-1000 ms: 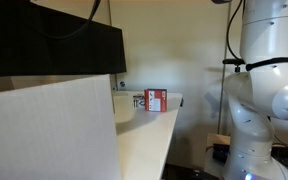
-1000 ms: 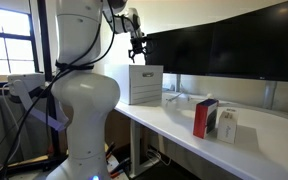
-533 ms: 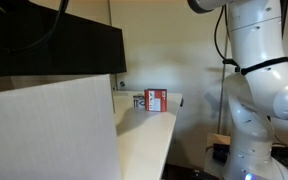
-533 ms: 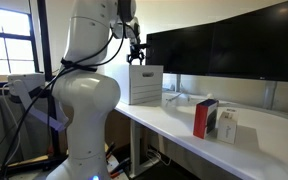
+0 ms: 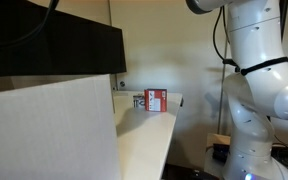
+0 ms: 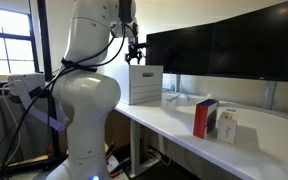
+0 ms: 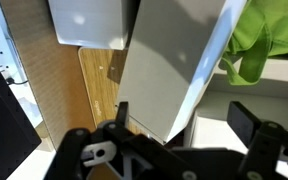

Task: Remove the boxes from the storage box

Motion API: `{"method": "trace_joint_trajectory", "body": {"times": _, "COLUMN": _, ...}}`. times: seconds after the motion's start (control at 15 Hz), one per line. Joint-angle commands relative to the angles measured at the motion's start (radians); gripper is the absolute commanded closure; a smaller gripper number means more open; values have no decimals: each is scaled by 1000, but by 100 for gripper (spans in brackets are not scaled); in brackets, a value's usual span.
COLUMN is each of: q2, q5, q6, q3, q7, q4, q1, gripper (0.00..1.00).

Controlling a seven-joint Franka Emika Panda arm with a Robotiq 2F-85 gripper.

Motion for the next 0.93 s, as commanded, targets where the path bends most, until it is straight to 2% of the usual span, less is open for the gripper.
{"method": "trace_joint_trajectory", "body": {"times": 0.0, "q2": -32, "q5": 4, "q6": 13, "q3": -2, "q7": -1, "q4": -63, "q1": 3, "gripper": 0}}
{"method": "trace_joint_trajectory", "body": {"times": 0.27, "q2": -47, "q5": -45, "q6": 68, "q3": -11, "q7": 71, "q4": -128, "q1": 19, "gripper": 0}}
{"method": "trace_joint_trajectory", "body": {"times": 0.6, "q2": -73, "q5": -222, "q6": 217, "q3": -32, "q7": 270, "q4": -228, "q1": 36, "gripper": 0}}
{"method": "trace_joint_trajectory", "body": {"times": 0.87, "q2": -78, "q5": -343, "q6": 242, "q3": -37, "q7": 400, "q4": -258, "q1": 47, "gripper": 0}}
